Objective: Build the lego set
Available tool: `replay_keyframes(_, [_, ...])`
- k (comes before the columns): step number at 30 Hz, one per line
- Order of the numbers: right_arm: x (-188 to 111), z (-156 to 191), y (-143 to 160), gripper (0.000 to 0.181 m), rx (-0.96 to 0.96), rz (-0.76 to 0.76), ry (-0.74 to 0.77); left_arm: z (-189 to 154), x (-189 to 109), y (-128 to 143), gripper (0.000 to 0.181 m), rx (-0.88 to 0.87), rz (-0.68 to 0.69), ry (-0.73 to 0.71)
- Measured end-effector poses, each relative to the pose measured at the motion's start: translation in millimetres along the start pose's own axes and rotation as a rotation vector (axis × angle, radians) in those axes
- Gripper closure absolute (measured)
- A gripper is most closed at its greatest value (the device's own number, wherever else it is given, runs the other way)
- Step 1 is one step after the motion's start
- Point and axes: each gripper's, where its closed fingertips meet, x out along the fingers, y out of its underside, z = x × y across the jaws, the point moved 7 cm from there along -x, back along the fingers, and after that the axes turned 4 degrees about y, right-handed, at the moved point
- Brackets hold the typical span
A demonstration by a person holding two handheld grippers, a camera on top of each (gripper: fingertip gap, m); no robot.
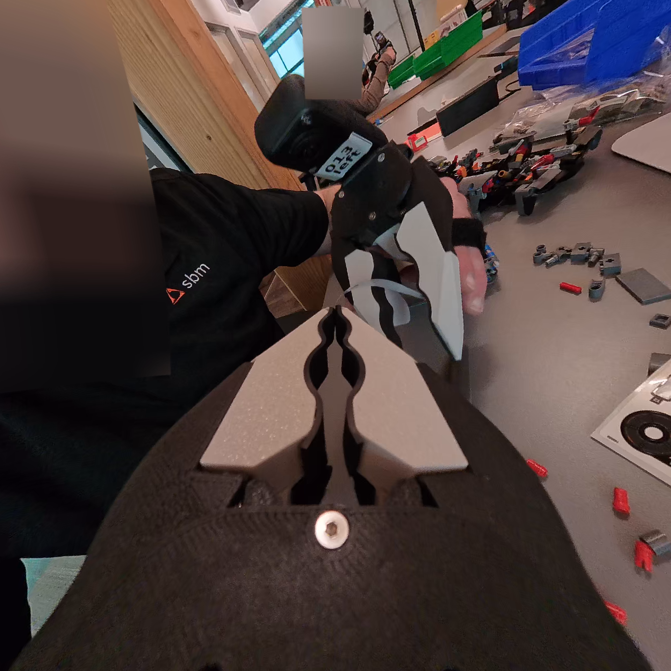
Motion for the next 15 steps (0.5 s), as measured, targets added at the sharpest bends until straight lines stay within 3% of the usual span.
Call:
replay_keyframes(3, [-1.9,-2.4,2.3,0.181,0.001,-0.002,0.018,7.0,-5.5,5.5,0.138,-0.017,0.061,-0.011])
replay_keyframes(8, [-11.6,-0.9,3.1,0.181,-0.007,-0.033,0.047,8.6,-15.3,8.8,0.134,-0.011,0.115,-0.033])
replay_keyframes(12, [-29.0,11.9,0.7,0.181,-0.037,-0.091,0.089,-0.5,-2.5,0.6,0.138,0.039,0.146,0.0])
replay_keyframes(15, [-42.8,23.5,3.2,0.181,-0.055,-0.133,0.127,0.4,10.7,7.4,0.138,0.094,0.296,0.02])
